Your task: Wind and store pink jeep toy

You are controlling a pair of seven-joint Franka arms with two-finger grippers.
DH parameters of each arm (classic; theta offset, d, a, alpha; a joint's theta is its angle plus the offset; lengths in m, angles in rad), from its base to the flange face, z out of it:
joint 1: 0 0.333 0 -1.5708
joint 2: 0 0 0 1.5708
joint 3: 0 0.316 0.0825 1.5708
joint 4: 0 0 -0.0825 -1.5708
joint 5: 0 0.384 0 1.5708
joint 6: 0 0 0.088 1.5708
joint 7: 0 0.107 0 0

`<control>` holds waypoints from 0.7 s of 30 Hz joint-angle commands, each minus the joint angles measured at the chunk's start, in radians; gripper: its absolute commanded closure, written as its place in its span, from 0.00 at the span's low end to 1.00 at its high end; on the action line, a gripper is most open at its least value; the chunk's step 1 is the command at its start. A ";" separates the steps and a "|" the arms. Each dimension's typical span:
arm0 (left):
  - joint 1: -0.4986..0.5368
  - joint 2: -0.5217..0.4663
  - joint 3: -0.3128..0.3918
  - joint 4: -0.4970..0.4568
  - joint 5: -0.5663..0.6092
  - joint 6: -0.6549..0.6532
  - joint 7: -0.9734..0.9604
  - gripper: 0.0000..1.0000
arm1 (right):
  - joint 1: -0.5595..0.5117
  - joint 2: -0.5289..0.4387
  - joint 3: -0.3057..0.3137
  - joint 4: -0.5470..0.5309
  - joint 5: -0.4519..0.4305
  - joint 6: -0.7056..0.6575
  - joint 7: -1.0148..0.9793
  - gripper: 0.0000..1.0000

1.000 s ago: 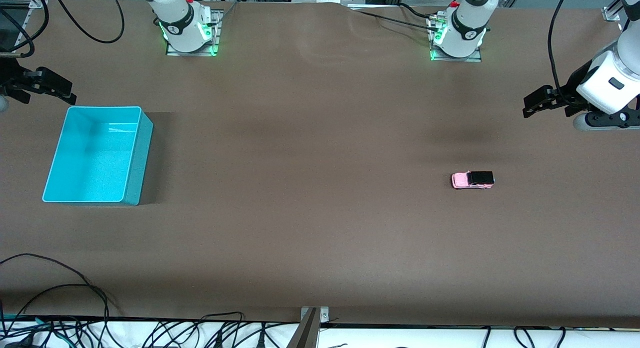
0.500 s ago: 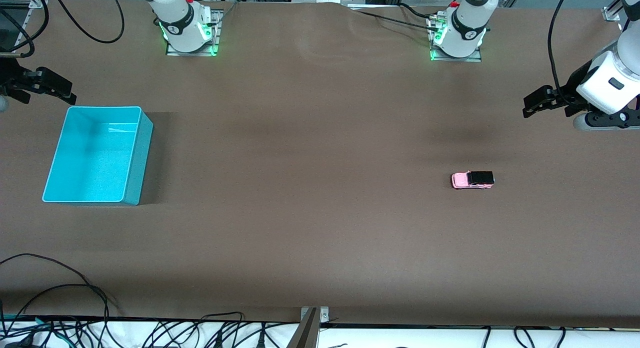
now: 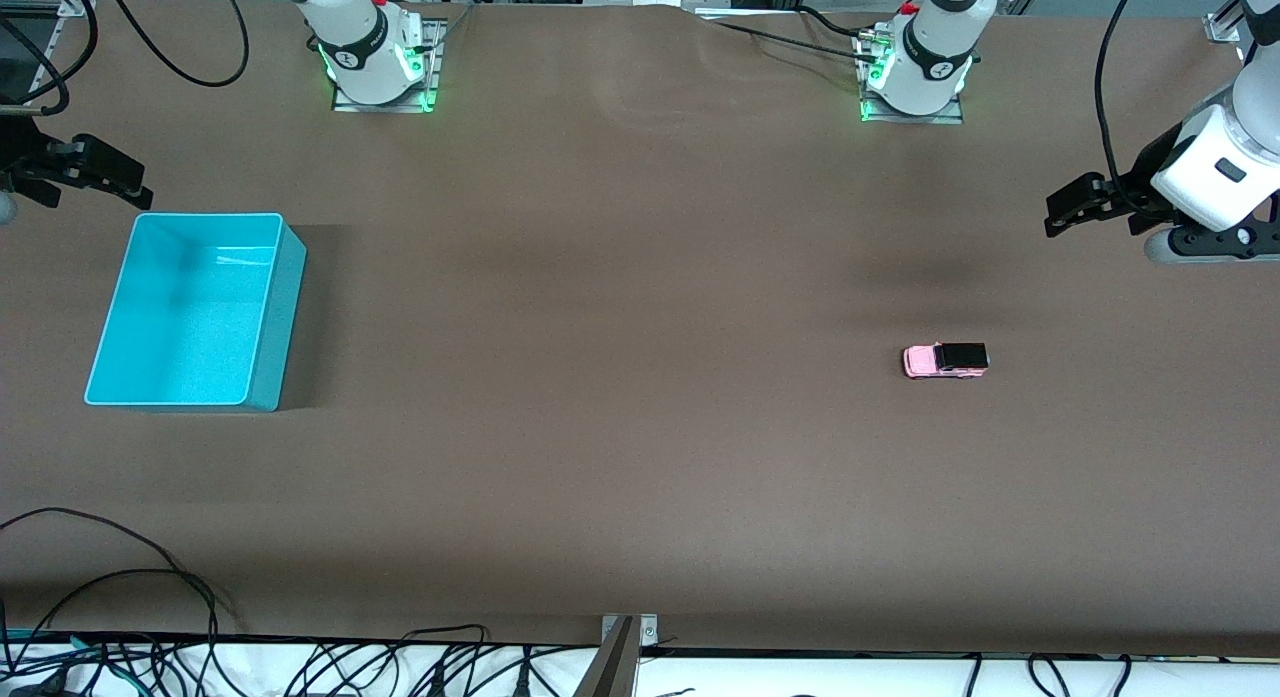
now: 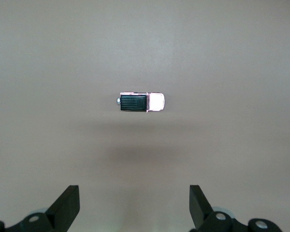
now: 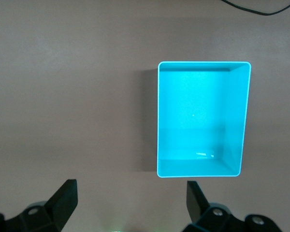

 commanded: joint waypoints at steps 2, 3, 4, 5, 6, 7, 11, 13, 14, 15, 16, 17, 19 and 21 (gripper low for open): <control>0.006 0.005 -0.001 0.009 -0.004 0.001 0.020 0.00 | 0.003 0.000 -0.003 0.022 0.010 -0.024 -0.001 0.00; 0.006 0.007 -0.001 0.009 -0.004 0.000 0.020 0.00 | 0.003 0.000 -0.003 0.022 0.010 -0.024 -0.001 0.00; 0.006 0.005 -0.001 0.009 -0.004 0.000 0.020 0.00 | 0.003 0.000 -0.002 0.022 0.010 -0.024 -0.001 0.00; 0.006 0.005 -0.001 0.009 -0.004 0.000 0.020 0.00 | 0.003 0.000 -0.001 0.022 0.010 -0.024 -0.001 0.00; 0.006 0.007 -0.001 0.009 -0.004 0.001 0.018 0.00 | 0.003 0.000 -0.003 0.022 0.010 -0.024 -0.001 0.00; 0.006 0.007 -0.001 0.009 -0.004 0.000 0.018 0.00 | 0.003 0.000 -0.003 0.022 0.010 -0.024 -0.001 0.00; 0.006 0.005 -0.001 0.009 -0.004 0.000 0.018 0.00 | 0.003 0.001 -0.003 0.022 0.010 -0.024 -0.001 0.00; 0.006 0.007 0.001 0.009 -0.004 0.001 0.018 0.00 | 0.003 0.000 -0.003 0.022 0.010 -0.024 -0.001 0.00; 0.006 0.008 0.001 0.009 -0.004 0.001 0.018 0.00 | 0.003 0.000 -0.003 0.022 0.010 -0.024 -0.001 0.00; 0.006 0.008 0.001 0.009 -0.004 0.001 0.018 0.00 | 0.003 0.000 -0.003 0.022 0.010 -0.024 -0.001 0.00; 0.006 0.008 0.001 0.009 -0.004 0.001 0.018 0.00 | 0.003 0.001 -0.003 0.022 0.010 -0.024 -0.001 0.00; 0.006 0.008 0.001 0.009 -0.004 0.001 0.018 0.00 | 0.003 0.000 -0.005 0.022 0.010 -0.024 -0.001 0.00; 0.004 0.013 -0.001 0.009 -0.004 0.001 0.017 0.00 | 0.003 0.001 -0.003 0.022 0.010 -0.024 -0.001 0.00; 0.006 0.018 0.001 0.010 -0.003 0.004 0.018 0.00 | 0.003 0.000 -0.003 0.022 0.010 -0.024 -0.001 0.00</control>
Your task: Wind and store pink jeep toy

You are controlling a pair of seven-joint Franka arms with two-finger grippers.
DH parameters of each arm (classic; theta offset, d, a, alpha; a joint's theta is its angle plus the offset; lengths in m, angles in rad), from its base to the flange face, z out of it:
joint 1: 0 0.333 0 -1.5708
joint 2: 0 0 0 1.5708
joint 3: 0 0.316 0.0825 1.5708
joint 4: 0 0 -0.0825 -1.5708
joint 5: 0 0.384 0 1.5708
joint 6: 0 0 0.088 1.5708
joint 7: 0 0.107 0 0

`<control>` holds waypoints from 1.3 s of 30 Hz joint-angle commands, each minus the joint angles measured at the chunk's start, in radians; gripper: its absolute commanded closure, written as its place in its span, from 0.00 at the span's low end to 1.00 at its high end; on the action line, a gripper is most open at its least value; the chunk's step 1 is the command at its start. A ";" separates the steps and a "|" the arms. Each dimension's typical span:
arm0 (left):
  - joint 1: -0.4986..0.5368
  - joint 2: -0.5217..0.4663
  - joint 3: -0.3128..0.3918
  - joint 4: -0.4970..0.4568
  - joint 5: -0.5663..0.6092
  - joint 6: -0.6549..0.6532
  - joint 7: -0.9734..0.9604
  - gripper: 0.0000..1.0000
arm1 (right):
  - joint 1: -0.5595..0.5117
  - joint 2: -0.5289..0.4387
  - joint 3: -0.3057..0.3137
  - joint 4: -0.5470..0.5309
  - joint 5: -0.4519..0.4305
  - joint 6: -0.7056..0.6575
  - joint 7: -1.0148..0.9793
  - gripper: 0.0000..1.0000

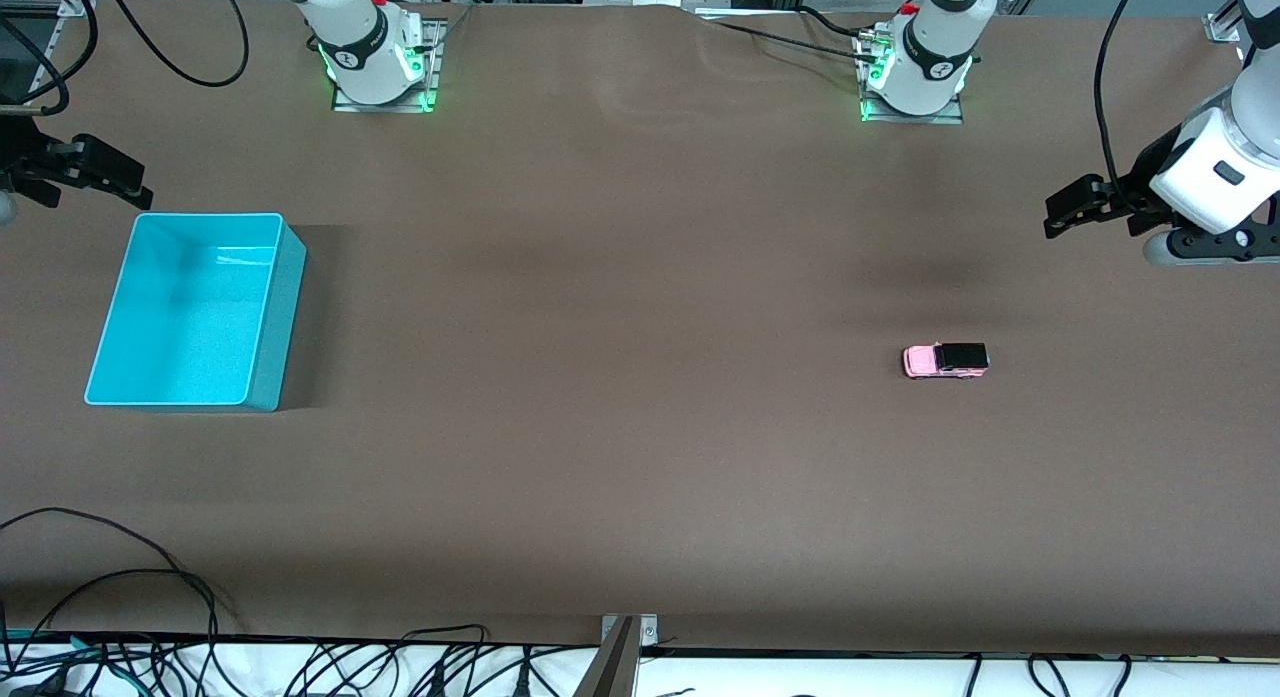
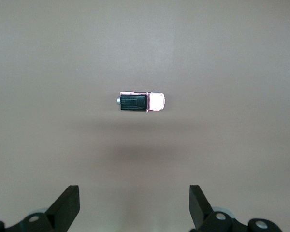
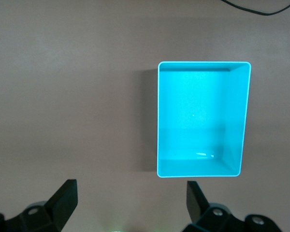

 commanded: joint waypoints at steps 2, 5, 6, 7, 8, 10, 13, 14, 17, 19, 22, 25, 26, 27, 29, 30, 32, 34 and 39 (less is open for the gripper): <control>0.006 0.014 0.000 0.010 -0.004 0.004 0.018 0.00 | 0.003 0.000 -0.003 0.022 0.010 -0.024 -0.001 0.00; 0.004 0.014 -0.001 0.010 -0.004 0.004 0.017 0.00 | 0.003 0.000 -0.001 0.022 0.010 -0.024 0.000 0.00; 0.004 0.014 -0.001 0.010 -0.003 0.004 0.017 0.00 | 0.003 0.000 -0.001 0.022 0.010 -0.024 0.000 0.00; 0.004 0.014 -0.001 0.010 -0.003 0.004 0.017 0.00 | 0.003 0.000 -0.001 0.022 0.010 -0.024 0.000 0.00; 0.004 0.014 -0.001 0.010 -0.004 0.004 0.017 0.00 | 0.003 0.000 -0.001 0.022 0.010 -0.024 0.000 0.00; 0.004 0.016 -0.001 0.010 -0.004 0.004 0.018 0.00 | 0.003 -0.002 -0.001 0.022 0.010 -0.024 0.000 0.00; 0.004 0.017 -0.001 0.009 -0.004 0.004 0.017 0.00 | 0.003 -0.003 -0.001 0.022 0.010 -0.024 0.000 0.00; 0.003 0.017 -0.003 0.009 -0.004 0.003 0.017 0.00 | 0.003 -0.003 -0.003 0.022 0.010 -0.024 0.000 0.00; 0.003 0.017 -0.003 0.009 -0.004 0.003 0.017 0.00 | 0.003 -0.003 -0.003 0.022 0.010 -0.024 0.000 0.00; 0.004 0.017 -0.003 0.009 -0.006 0.003 0.018 0.00 | 0.003 -0.003 -0.001 0.022 0.010 -0.024 0.000 0.00; 0.004 0.017 -0.003 0.009 -0.004 0.003 0.018 0.00 | 0.003 -0.003 -0.001 0.022 0.010 -0.024 0.000 0.00; 0.006 0.017 -0.003 0.009 -0.004 0.003 0.017 0.00 | 0.003 -0.003 -0.003 0.022 0.010 -0.024 0.000 0.00; 0.006 0.019 -0.003 0.009 -0.006 0.003 0.017 0.00 | 0.003 -0.003 -0.001 0.022 0.010 -0.024 0.000 0.00; 0.006 0.025 -0.003 0.009 -0.006 0.003 0.017 0.00 | 0.003 -0.003 -0.001 0.022 0.010 -0.024 0.000 0.00; 0.006 0.029 -0.001 0.009 -0.004 0.003 0.015 0.00 | 0.003 -0.003 -0.003 0.022 0.010 -0.024 0.000 0.00; 0.006 0.033 -0.001 0.009 -0.006 0.003 0.014 0.00 | 0.003 -0.003 -0.003 0.022 0.010 -0.024 0.000 0.00; 0.006 0.037 -0.001 0.009 -0.006 0.003 0.004 0.00 | 0.003 -0.003 -0.003 0.022 0.010 -0.024 0.000 0.00; 0.003 0.043 -0.001 0.009 -0.004 0.003 -0.012 0.00 | 0.003 -0.003 -0.003 0.022 0.010 -0.024 0.000 0.00; -0.004 0.077 -0.001 0.010 -0.003 0.004 -0.169 0.00 | 0.003 -0.003 -0.005 0.022 0.010 -0.024 0.000 0.00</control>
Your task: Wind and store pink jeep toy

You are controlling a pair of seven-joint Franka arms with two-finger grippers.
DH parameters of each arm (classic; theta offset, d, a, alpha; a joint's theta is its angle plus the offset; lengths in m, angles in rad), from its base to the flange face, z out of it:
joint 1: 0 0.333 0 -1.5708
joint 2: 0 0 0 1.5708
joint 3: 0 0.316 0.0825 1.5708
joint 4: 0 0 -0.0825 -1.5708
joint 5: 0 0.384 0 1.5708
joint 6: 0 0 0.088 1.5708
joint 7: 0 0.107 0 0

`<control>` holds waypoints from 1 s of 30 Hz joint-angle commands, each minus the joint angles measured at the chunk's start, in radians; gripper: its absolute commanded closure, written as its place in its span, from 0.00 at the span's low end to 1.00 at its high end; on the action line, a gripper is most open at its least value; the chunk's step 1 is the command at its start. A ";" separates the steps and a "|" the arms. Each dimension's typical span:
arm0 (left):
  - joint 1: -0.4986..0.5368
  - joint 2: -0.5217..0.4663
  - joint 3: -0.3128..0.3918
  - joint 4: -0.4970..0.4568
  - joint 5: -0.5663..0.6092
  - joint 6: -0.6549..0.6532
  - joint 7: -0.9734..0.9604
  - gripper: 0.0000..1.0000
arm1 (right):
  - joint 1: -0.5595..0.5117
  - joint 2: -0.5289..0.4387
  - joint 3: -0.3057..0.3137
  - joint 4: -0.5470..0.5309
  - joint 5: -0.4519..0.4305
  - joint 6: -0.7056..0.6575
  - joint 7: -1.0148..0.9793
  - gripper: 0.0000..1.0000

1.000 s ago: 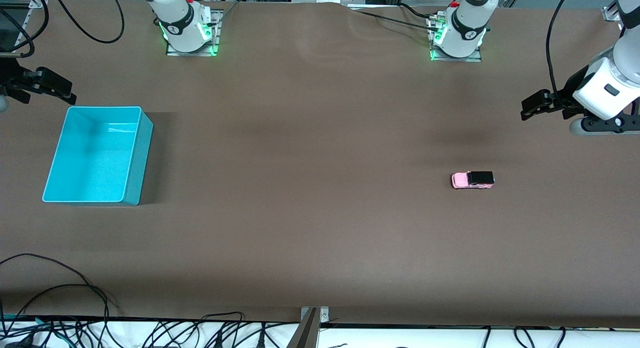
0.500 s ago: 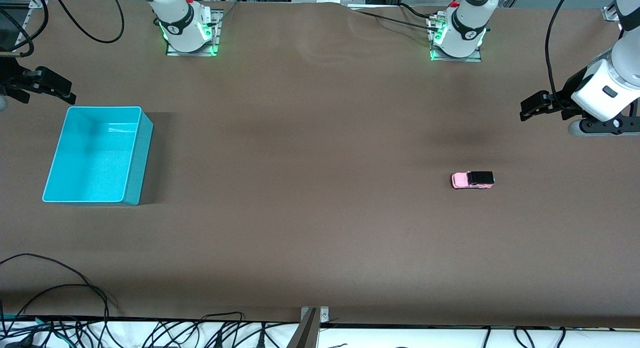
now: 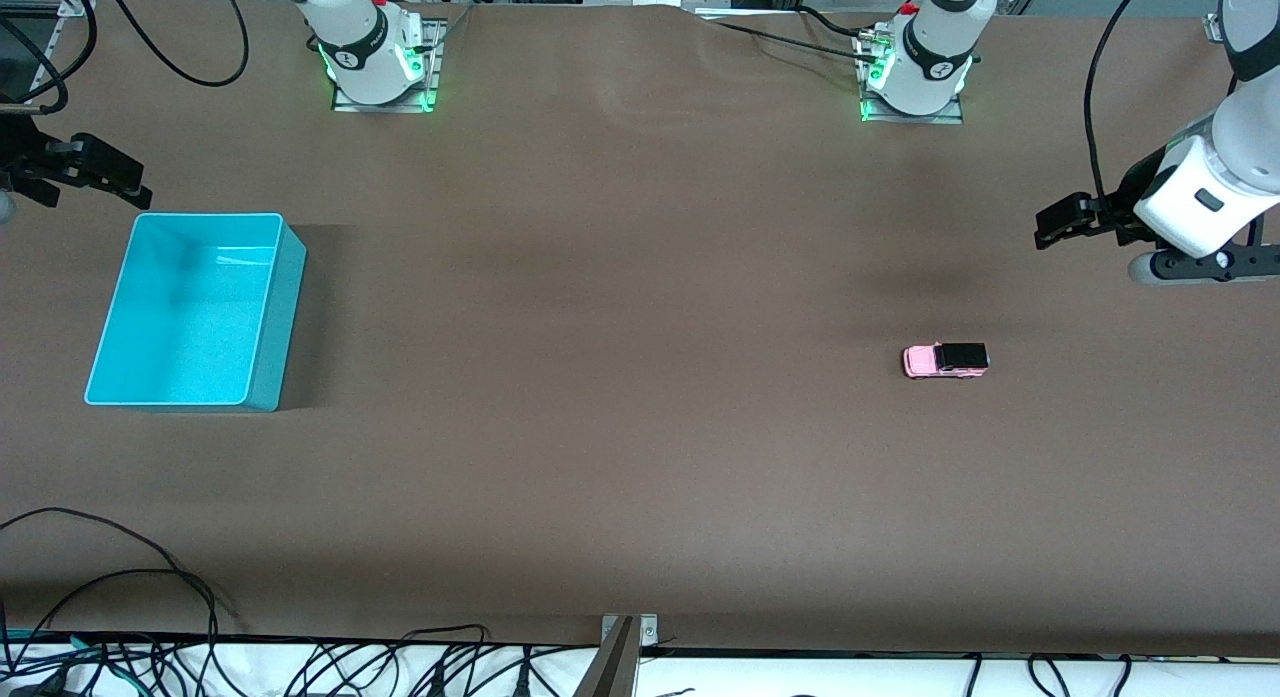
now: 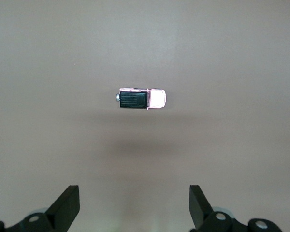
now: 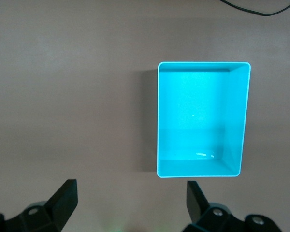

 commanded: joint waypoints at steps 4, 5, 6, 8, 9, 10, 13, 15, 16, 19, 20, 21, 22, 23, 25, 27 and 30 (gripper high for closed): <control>-0.011 0.073 -0.003 0.012 -0.006 0.005 -0.325 0.00 | 0.003 -0.002 -0.006 0.021 0.010 -0.026 0.000 0.00; -0.011 0.084 -0.004 0.015 -0.006 0.005 -0.383 0.00 | 0.003 -0.002 -0.008 0.021 0.010 -0.026 -0.001 0.00; -0.011 0.095 -0.004 0.022 -0.004 0.008 -0.434 0.00 | 0.003 -0.002 -0.008 0.021 0.010 -0.027 -0.001 0.00; -0.011 0.124 -0.006 0.044 -0.003 0.018 -0.524 0.00 | 0.003 -0.002 -0.008 0.021 0.010 -0.037 0.002 0.00; -0.011 0.139 -0.006 0.050 -0.003 0.021 -0.570 0.00 | 0.003 -0.002 -0.008 0.021 0.010 -0.038 0.003 0.00; -0.013 0.152 -0.004 0.052 -0.003 0.028 -0.619 0.00 | 0.003 -0.002 -0.008 0.021 0.010 -0.038 0.003 0.00; -0.014 0.190 -0.006 0.050 -0.003 0.075 -0.791 0.00 | 0.003 -0.002 -0.008 0.021 0.010 -0.038 0.003 0.00; -0.014 0.221 -0.006 0.049 0.005 0.112 -0.934 0.00 | 0.003 -0.002 -0.008 0.021 0.010 -0.038 0.003 0.00; -0.014 0.233 -0.006 0.047 0.014 0.126 -1.003 0.00 | 0.003 -0.002 -0.008 0.021 0.010 -0.038 0.003 0.00; -0.014 0.277 -0.007 0.041 0.031 0.175 -1.155 0.00 | 0.003 -0.002 -0.008 0.021 0.010 -0.038 0.003 0.00; -0.014 0.291 -0.007 0.039 0.034 0.190 -1.195 0.00 | 0.003 -0.002 -0.008 0.021 0.010 -0.038 0.003 0.00; -0.014 0.305 -0.009 0.036 0.036 0.205 -1.232 0.00 | 0.003 -0.002 -0.008 0.021 0.010 -0.038 0.003 0.00; -0.014 0.320 -0.009 0.035 0.040 0.222 -1.267 0.00 | 0.003 -0.002 -0.008 0.021 0.010 -0.038 0.003 0.00; -0.014 0.336 -0.009 0.032 0.046 0.241 -1.299 0.00 | 0.003 -0.002 -0.008 0.021 0.010 -0.038 0.003 0.00; -0.016 0.366 -0.010 0.023 0.062 0.273 -1.360 0.00 | 0.003 -0.002 -0.008 0.021 0.010 -0.038 0.003 0.00; -0.022 0.392 -0.010 0.004 0.077 0.311 -1.402 0.00 | 0.003 -0.002 -0.008 0.021 0.010 -0.038 0.003 0.00; -0.031 0.414 -0.009 -0.052 0.085 0.398 -1.450 0.00 | 0.003 -0.002 -0.008 0.021 0.010 -0.040 0.003 0.00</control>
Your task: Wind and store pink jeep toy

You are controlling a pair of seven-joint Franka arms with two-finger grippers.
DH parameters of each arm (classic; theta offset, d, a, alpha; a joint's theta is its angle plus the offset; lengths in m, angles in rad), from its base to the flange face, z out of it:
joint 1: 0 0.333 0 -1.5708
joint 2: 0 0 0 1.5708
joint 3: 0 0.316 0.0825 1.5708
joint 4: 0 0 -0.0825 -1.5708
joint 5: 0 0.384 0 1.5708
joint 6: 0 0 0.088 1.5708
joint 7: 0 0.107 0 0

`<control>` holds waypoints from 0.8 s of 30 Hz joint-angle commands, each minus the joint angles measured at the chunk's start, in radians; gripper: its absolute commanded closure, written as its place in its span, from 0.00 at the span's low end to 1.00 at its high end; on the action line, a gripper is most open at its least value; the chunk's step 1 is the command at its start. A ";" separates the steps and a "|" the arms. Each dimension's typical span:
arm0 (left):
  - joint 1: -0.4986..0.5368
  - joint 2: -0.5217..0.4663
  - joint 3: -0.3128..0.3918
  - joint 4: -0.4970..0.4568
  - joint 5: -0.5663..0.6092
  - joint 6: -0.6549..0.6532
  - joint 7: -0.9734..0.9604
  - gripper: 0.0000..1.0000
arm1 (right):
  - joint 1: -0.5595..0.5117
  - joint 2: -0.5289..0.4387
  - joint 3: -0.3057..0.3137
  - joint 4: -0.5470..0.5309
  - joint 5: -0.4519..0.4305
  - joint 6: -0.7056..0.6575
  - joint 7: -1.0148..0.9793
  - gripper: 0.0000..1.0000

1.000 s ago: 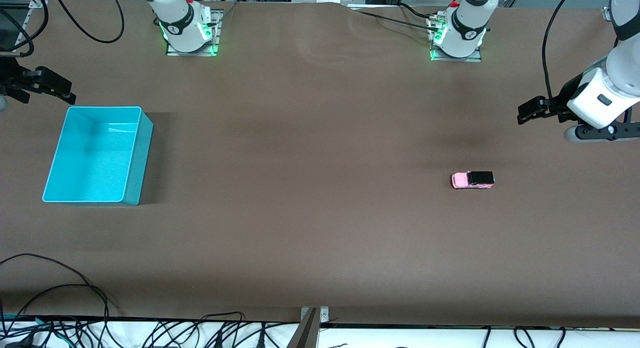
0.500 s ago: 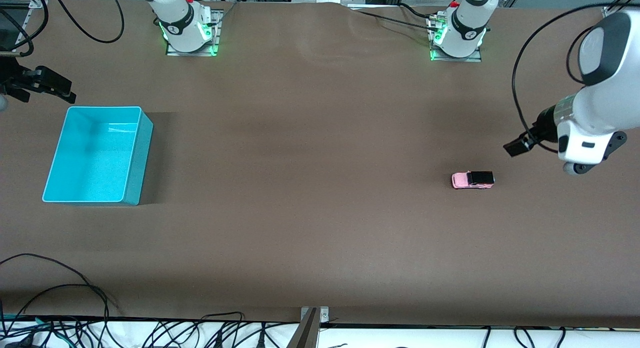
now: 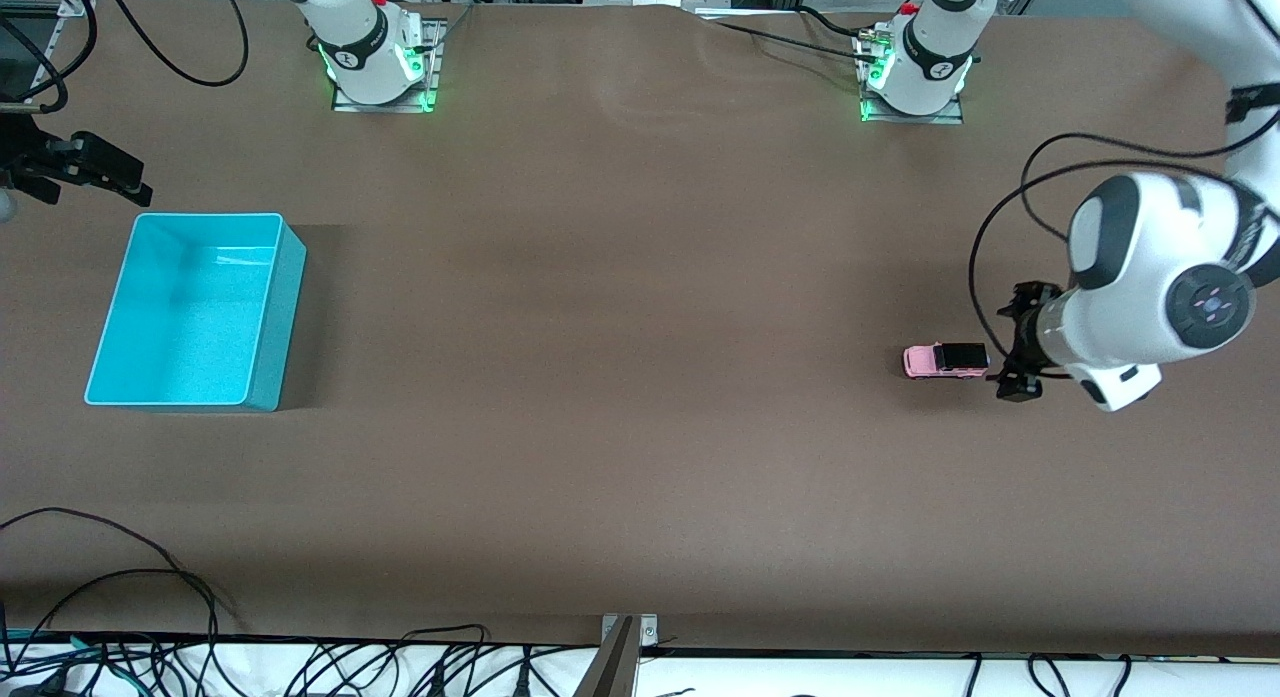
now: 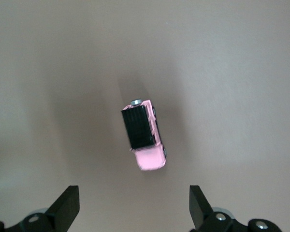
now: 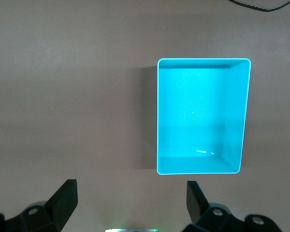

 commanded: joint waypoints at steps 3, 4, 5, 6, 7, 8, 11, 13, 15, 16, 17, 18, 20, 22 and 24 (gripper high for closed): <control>-0.008 0.042 0.001 -0.122 0.038 0.190 -0.128 0.00 | 0.003 -0.002 -0.006 0.021 0.010 -0.024 0.003 0.00; -0.005 0.040 0.001 -0.145 0.038 0.216 -0.128 0.00 | 0.003 -0.002 -0.006 0.021 0.010 -0.024 0.003 0.00; -0.003 0.040 0.001 -0.163 0.038 0.240 -0.130 0.00 | 0.003 -0.002 -0.006 0.021 0.010 -0.026 0.003 0.00; -0.002 0.042 0.002 -0.180 0.038 0.262 -0.130 0.00 | 0.003 -0.002 -0.006 0.021 0.010 -0.024 0.003 0.00; 0.000 0.043 0.004 -0.195 0.038 0.285 -0.131 0.00 | 0.003 -0.002 -0.006 0.021 0.010 -0.024 0.003 0.00; 0.001 0.045 0.004 -0.211 0.038 0.306 -0.136 0.00 | 0.003 -0.002 -0.006 0.021 0.010 -0.024 0.003 0.00; 0.010 0.042 0.007 -0.272 0.038 0.374 -0.168 0.00 | 0.003 -0.002 -0.006 0.021 0.010 -0.024 0.003 0.00; 0.012 0.037 0.007 -0.304 0.041 0.400 -0.182 0.00 | 0.003 -0.002 -0.006 0.021 0.010 -0.024 0.003 0.00; 0.012 0.034 0.007 -0.320 0.054 0.406 -0.206 0.00 | 0.003 -0.002 -0.006 0.021 0.010 -0.026 0.003 0.00; 0.012 0.034 0.007 -0.323 0.063 0.406 -0.225 0.00 | 0.003 -0.002 -0.006 0.021 0.010 -0.024 0.003 0.00; 0.013 0.036 0.007 -0.324 0.071 0.409 -0.245 0.00 | 0.003 -0.002 -0.006 0.021 0.010 -0.024 0.003 0.00; 0.013 0.036 0.007 -0.331 0.075 0.415 -0.263 0.00 | 0.003 -0.002 -0.006 0.021 0.010 -0.026 0.003 0.00; 0.013 0.034 0.007 -0.349 0.078 0.432 -0.305 0.00 | 0.003 -0.002 -0.006 0.021 0.010 -0.026 0.003 0.00; 0.013 0.030 0.007 -0.373 0.089 0.449 -0.329 0.00 | 0.003 -0.002 -0.006 0.021 0.010 -0.024 0.003 0.00; 0.013 0.024 0.007 -0.387 0.097 0.464 -0.354 0.04 | 0.003 -0.002 -0.006 0.021 0.010 -0.024 0.004 0.00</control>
